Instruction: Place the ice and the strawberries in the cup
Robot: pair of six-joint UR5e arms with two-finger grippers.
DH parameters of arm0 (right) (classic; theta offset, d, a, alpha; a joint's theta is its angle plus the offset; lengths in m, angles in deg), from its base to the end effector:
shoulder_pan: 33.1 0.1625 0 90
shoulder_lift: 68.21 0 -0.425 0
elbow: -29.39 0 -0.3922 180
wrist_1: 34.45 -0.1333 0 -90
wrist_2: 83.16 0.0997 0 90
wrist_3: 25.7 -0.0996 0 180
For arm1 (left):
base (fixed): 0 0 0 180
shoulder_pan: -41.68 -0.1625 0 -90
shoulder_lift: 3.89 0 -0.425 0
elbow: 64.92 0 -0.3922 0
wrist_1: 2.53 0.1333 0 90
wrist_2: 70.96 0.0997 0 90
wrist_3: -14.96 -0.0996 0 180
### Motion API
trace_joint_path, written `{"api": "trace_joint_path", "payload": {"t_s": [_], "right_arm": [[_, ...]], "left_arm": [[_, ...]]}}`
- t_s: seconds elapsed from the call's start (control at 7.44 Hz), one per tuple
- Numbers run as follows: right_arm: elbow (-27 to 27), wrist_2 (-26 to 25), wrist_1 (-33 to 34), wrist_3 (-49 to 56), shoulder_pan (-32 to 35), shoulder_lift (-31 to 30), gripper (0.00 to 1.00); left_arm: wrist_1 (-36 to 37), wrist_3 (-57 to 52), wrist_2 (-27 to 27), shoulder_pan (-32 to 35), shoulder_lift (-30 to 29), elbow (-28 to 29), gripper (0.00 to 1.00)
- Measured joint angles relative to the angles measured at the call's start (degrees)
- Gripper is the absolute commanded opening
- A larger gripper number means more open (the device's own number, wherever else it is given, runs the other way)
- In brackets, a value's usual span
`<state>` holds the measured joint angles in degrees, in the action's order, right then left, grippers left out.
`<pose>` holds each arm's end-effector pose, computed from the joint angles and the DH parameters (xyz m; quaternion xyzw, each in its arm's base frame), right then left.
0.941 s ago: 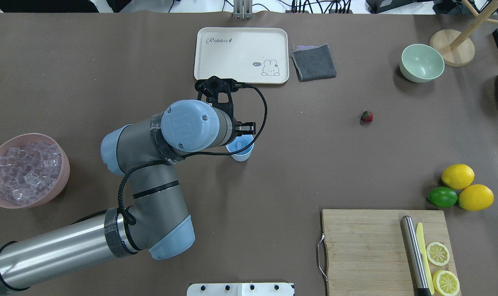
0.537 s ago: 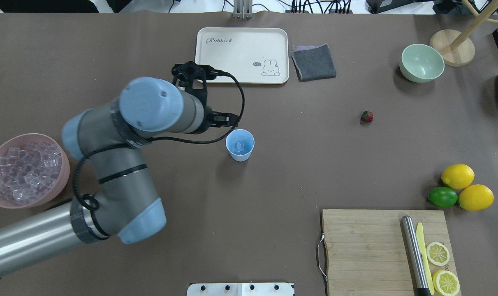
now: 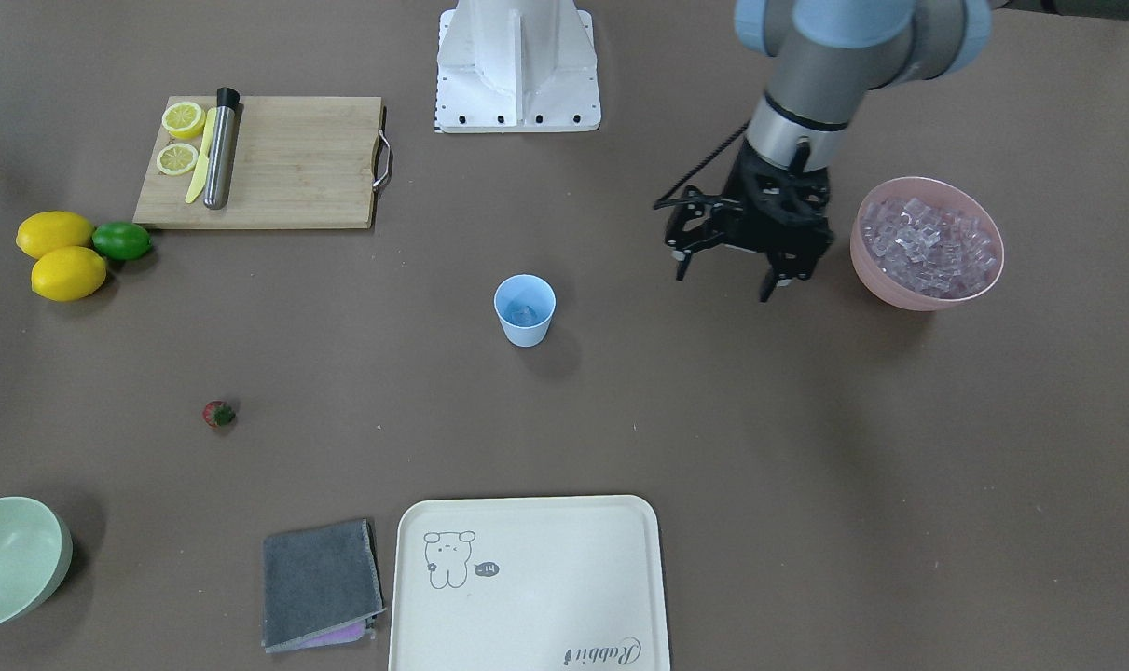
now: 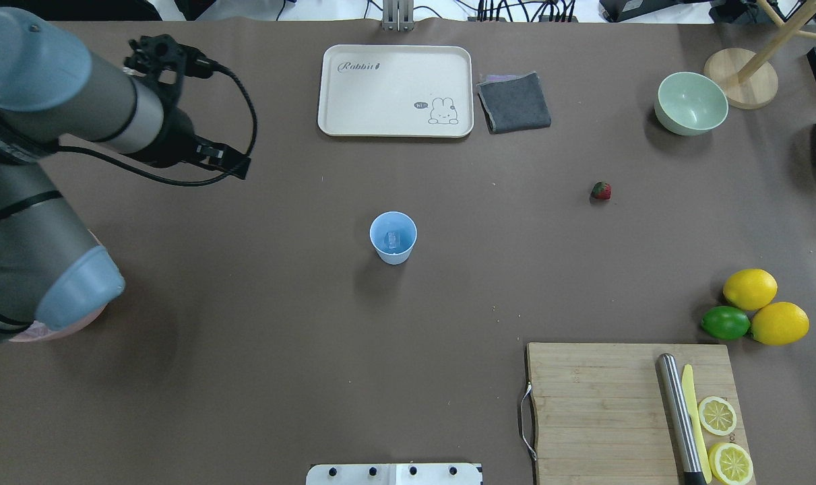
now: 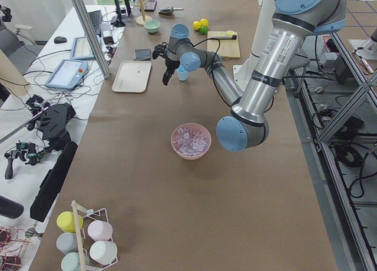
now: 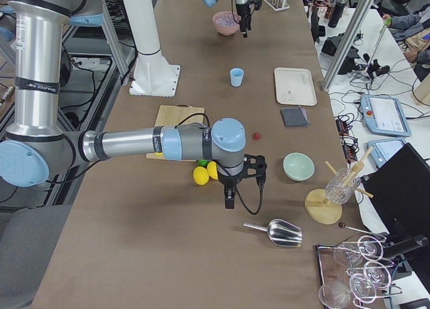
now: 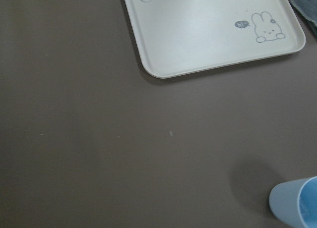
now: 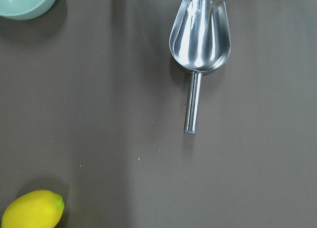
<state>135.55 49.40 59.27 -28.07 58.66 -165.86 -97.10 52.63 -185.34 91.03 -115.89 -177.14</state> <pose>0.0793 -0.4346 0.5905 0.0370 -0.3628 0.0184 0.9309 0.3041 -0.4957 0.2678 0.1916 0.4040 0.1103 0.8876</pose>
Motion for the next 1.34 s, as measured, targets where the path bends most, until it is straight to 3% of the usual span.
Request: {"api": "trace_joint_path", "payload": {"t_s": [0.27, 0.54, 1.07, 1.34], "right_arm": [[-0.1, -0.1, 0.0, 0.0, 0.0, 0.0, 1.0], [-0.1, -0.2, 0.0, 0.0, 0.0, 0.0, 1.0], [-0.1, -0.2, 0.0, 0.0, -0.2, 0.0, 1.0], [-0.1, -0.2, 0.0, 0.0, -0.4, 0.0, 1.0]], "left_arm": [[0.4, -13.7, -5.5, 7.5, 8.3, -1.1, 1.0], [-1.4, -23.8, -7.6, 12.6, 16.2, -1.1, 1.0], [-14.5, -24.3, -7.9, 11.8, 27.3, 1.1, 0.98], [-23.3, -24.9, -7.6, 8.6, 32.4, 1.8, 0.88]]}}
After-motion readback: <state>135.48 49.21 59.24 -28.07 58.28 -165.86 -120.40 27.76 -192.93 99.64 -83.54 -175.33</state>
